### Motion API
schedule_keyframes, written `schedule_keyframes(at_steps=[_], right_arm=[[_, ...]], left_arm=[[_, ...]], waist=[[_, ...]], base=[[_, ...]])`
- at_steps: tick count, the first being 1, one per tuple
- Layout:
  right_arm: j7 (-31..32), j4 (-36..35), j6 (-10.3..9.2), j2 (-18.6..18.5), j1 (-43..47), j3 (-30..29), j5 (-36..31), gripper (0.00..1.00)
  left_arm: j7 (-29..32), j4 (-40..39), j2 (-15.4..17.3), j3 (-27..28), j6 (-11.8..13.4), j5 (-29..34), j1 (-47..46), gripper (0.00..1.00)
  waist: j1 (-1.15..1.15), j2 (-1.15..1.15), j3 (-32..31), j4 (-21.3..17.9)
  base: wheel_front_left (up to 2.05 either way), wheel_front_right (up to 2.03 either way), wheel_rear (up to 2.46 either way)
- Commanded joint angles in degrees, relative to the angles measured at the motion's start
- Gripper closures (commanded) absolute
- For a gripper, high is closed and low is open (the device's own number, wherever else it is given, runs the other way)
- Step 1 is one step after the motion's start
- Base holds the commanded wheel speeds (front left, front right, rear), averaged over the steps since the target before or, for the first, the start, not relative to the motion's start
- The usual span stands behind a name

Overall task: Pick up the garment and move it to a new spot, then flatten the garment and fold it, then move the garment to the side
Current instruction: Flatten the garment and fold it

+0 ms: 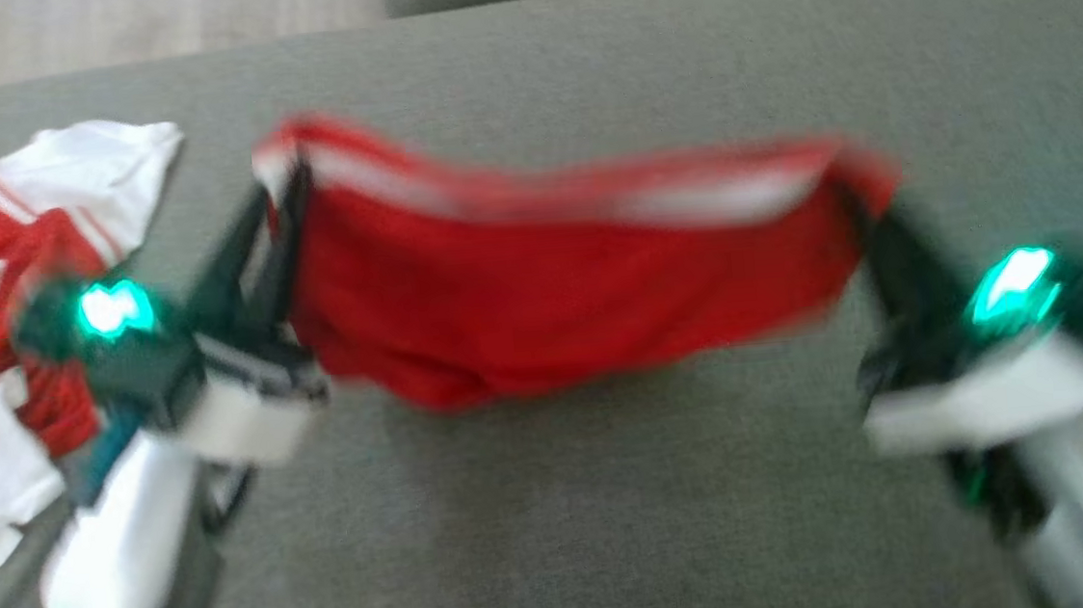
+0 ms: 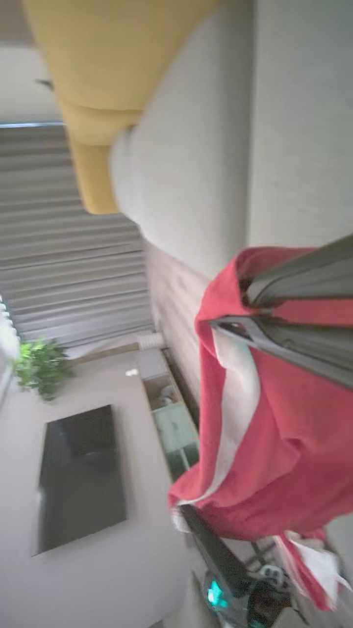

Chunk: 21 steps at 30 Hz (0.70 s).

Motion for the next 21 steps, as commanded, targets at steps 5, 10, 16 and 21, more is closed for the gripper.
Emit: schedule_keyframes(at_steps=[5,10,16,21], right_arm=[[-0.37,-1.56,-0.04,-4.19,-19.95,-5.57,0.28,1.0],[-0.37,4.09,-0.04,-7.68,-35.76,-10.89,-1.73,1.0],[-0.37,4.0,-0.04,-9.25,-44.87,-14.08,-4.92,1.0],[-0.37,2.18,-0.04,-10.11,-42.52,-14.11,-5.29,1.0]], left_arm=[[0.32,-3.11,6.76,-4.57,-0.29,0.06,-20.41,1.0],[0.26,1.37,6.09,-9.1,-0.3,-2.56,-38.17,1.0],[-0.38,5.73,1.84,-7.98,-0.31,-5.87,-49.64,1.0],[-0.43,4.67,0.81,-8.73,-0.31,-7.9,-47.83,1.0]], waist=[[0.0,0.0,6.02,-3.61],[0.0,0.0,10.25,-4.27],[0.0,0.0,12.72,-5.87],[0.0,0.0,13.6,-6.8]], base=[[0.0,0.0,0.0],[0.0,0.0,0.0],[0.0,0.0,0.0],[0.0,0.0,0.0]])
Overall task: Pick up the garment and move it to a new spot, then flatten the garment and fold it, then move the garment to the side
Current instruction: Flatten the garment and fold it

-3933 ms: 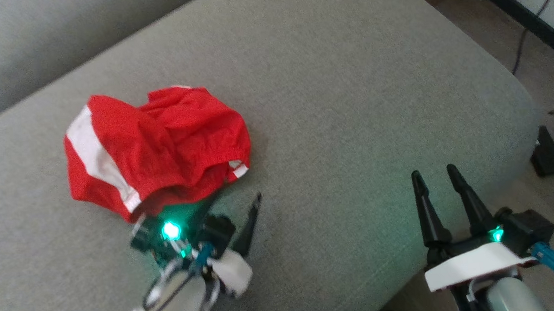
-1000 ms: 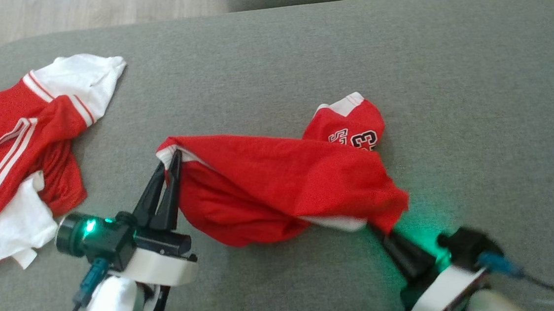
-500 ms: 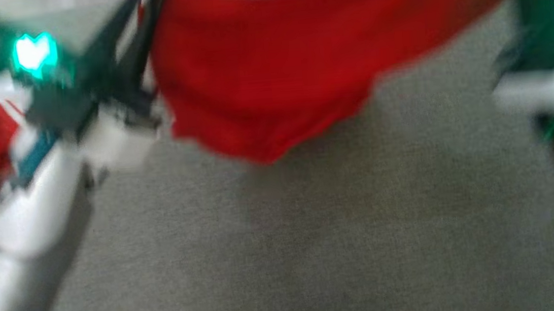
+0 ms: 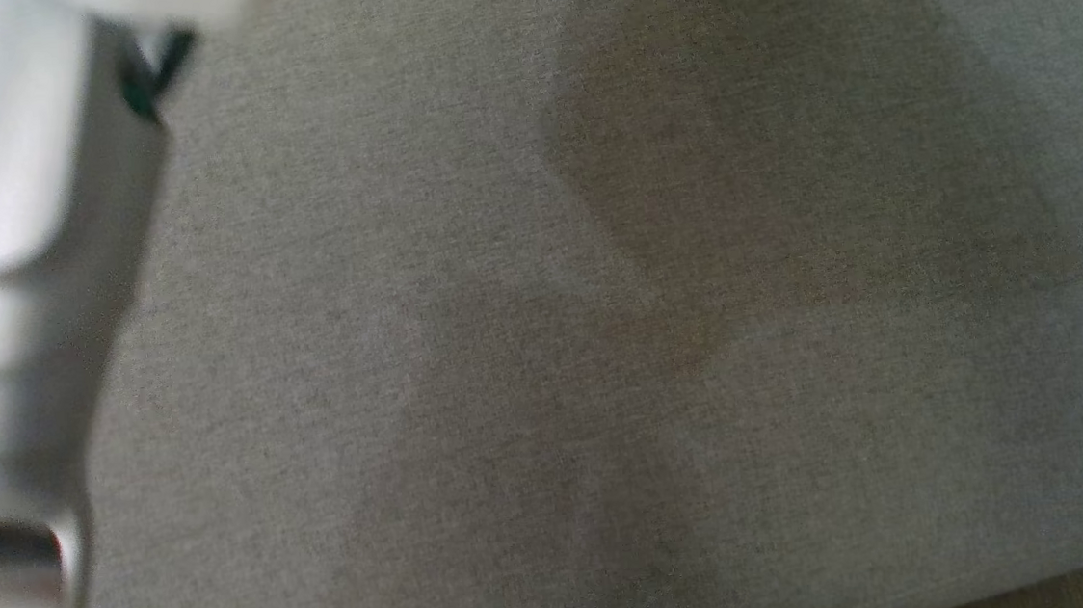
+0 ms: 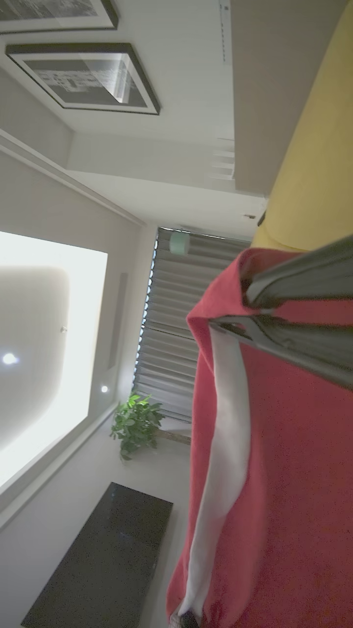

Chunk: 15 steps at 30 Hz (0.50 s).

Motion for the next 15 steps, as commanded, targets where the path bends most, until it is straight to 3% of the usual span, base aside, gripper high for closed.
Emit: schedule_keyframes(at_steps=[1,6,15], right_arm=[[-0.04,-1.7,-0.04,-1.12,3.65,1.06,0.63,1.0],[-0.04,-2.79,-0.04,-1.49,15.51,2.1,3.18,1.0],[-0.04,-7.4,-0.04,-0.06,42.63,-1.98,6.08,1.0]], left_arm=[[-0.03,-1.45,2.28,1.01,0.11,-1.09,2.24,1.0],[-0.04,-1.56,2.87,-2.38,0.1,-8.73,16.23,1.0],[-0.04,-6.09,3.85,-5.14,0.1,-12.19,44.96,1.0]], waist=[[-0.01,0.0,0.13,-0.22],[-0.01,0.0,-1.03,0.26],[-0.01,0.0,-6.63,0.53]], base=[[0.0,0.0,0.0],[0.0,0.0,0.0],[0.0,0.0,0.0]])
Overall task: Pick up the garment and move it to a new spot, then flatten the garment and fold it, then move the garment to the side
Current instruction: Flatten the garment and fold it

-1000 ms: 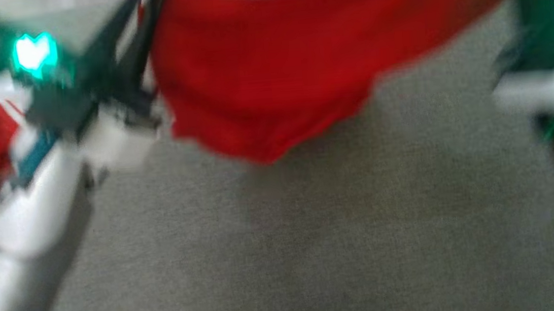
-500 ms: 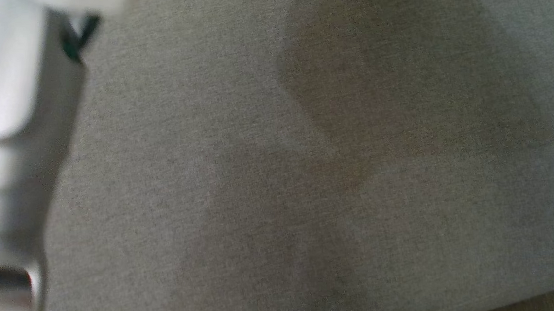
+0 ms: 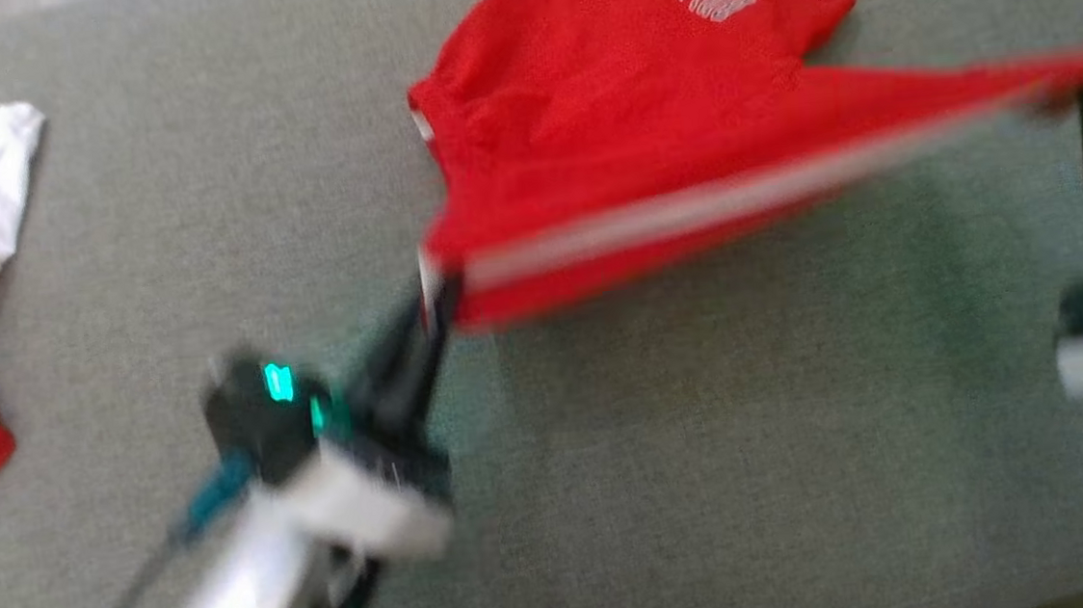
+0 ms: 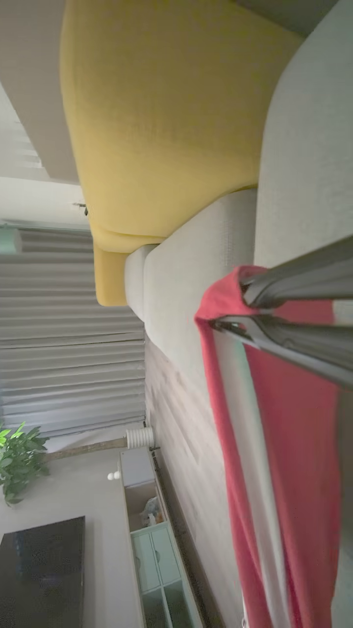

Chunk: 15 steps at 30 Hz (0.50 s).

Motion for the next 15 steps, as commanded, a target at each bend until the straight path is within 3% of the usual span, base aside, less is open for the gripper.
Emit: schedule_keyframes(at_steps=[1,8,11,15], right_arm=[[-0.14,-2.84,-0.04,-0.7,3.05,-1.2,0.81,1.0],[-0.14,-8.73,-0.04,-1.56,16.47,-4.4,2.62,1.0],[1.1,-8.3,-0.04,-2.99,15.2,-3.56,3.44,1.0],[4.58,-3.59,-0.04,-5.39,6.38,0.36,5.81,1.0]], left_arm=[[-0.12,-2.32,1.81,2.04,0.11,-1.25,2.0,1.0],[-0.12,-7.91,3.95,-0.39,0.11,-4.73,12.04,1.0],[-0.06,-8.8,3.56,-0.53,0.11,-5.25,10.09,1.0],[0.7,-5.73,0.83,-1.66,0.11,-5.54,1.93,1.0]], waist=[[0.01,0.0,-1.75,0.07],[0.01,0.0,-3.46,1.1],[0.01,0.0,-2.97,1.84],[0.01,0.0,-1.12,3.99]], base=[[0.0,0.0,0.0],[0.0,0.0,0.0],[0.0,0.0,0.0],[0.0,0.0,0.0]])
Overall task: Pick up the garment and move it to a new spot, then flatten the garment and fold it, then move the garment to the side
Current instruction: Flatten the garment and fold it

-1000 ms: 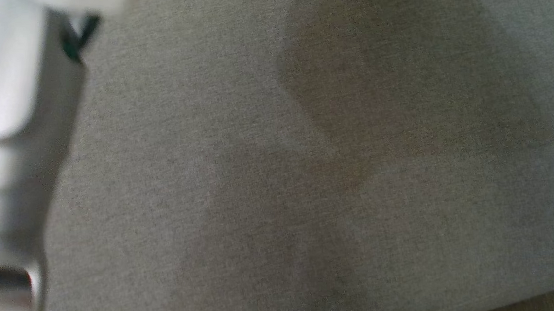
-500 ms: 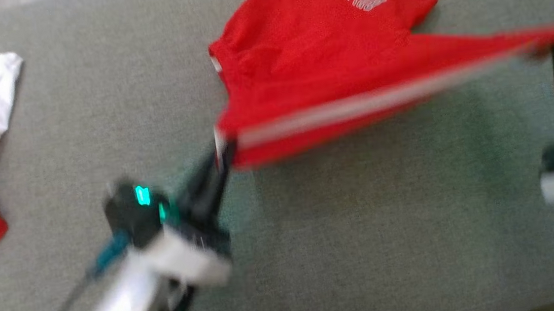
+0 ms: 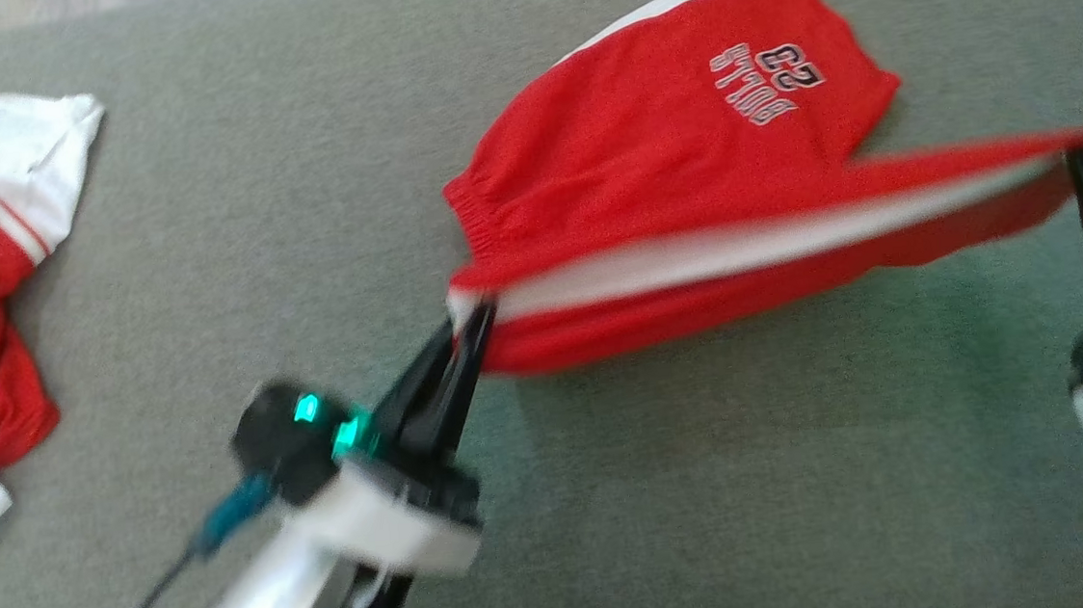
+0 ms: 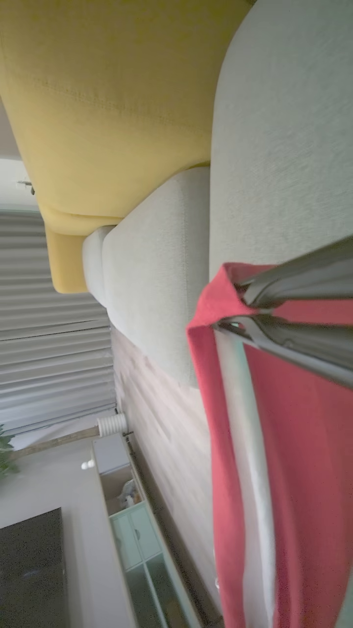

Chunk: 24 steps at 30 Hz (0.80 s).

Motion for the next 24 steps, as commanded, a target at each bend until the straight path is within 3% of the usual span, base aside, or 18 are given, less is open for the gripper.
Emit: schedule_keyframes(at_steps=[1,10,20,21,22,23,24], right_arm=[[0.94,0.04,-0.04,-2.71,-3.21,1.21,1.18,1.0],[4.69,13.62,-0.04,-6.38,-21.63,12.64,6.0,1.0],[4.13,30.76,-0.04,-5.68,-38.38,26.04,13.67,1.0],[3.52,32.09,-0.04,-5.63,-39.29,27.18,14.26,1.0],[2.65,33.47,-0.04,-5.63,-40.13,28.11,14.82,1.0],[1.61,34.68,-0.04,-5.42,-40.85,28.81,15.66,0.84],[0.67,35.63,-0.04,-5.08,-41.46,29.47,16.64,0.35]], left_arm=[[0.13,0.03,-0.14,1.49,0.1,-0.51,-4.3,1.0],[0.62,11.14,-4.09,-1.69,0.1,-4.09,-17.66,1.0],[-0.7,20.78,-6.87,-5.55,0.1,-6.73,-27.5,1.0],[-0.76,21.63,-7.17,-5.51,0.1,-6.58,-27.8,0.95],[-0.8,22.21,-7.54,-5.54,0.1,-6.41,-27.98,0.77],[-0.82,22.52,-7.91,-5.23,0.1,-6.29,-28.0,0.68],[-0.83,22.63,-8.23,-4.82,0.1,-6.07,-27.89,0.51]], waist=[[0.0,0.0,1.3,1.48],[0.0,0.0,4.8,4.18],[0.0,0.0,8.05,6.38],[0.0,0.0,8.07,6.57],[0.0,0.0,8.06,6.78],[0.0,0.0,8.07,6.92],[0.0,0.0,8.04,7.03]], base=[[0.0,0.0,0.0],[0.0,0.0,0.0],[0.0,0.0,0.0],[0.0,0.0,0.0],[0.0,0.0,0.0],[0.0,0.0,0.0],[0.0,0.0,0.0]])
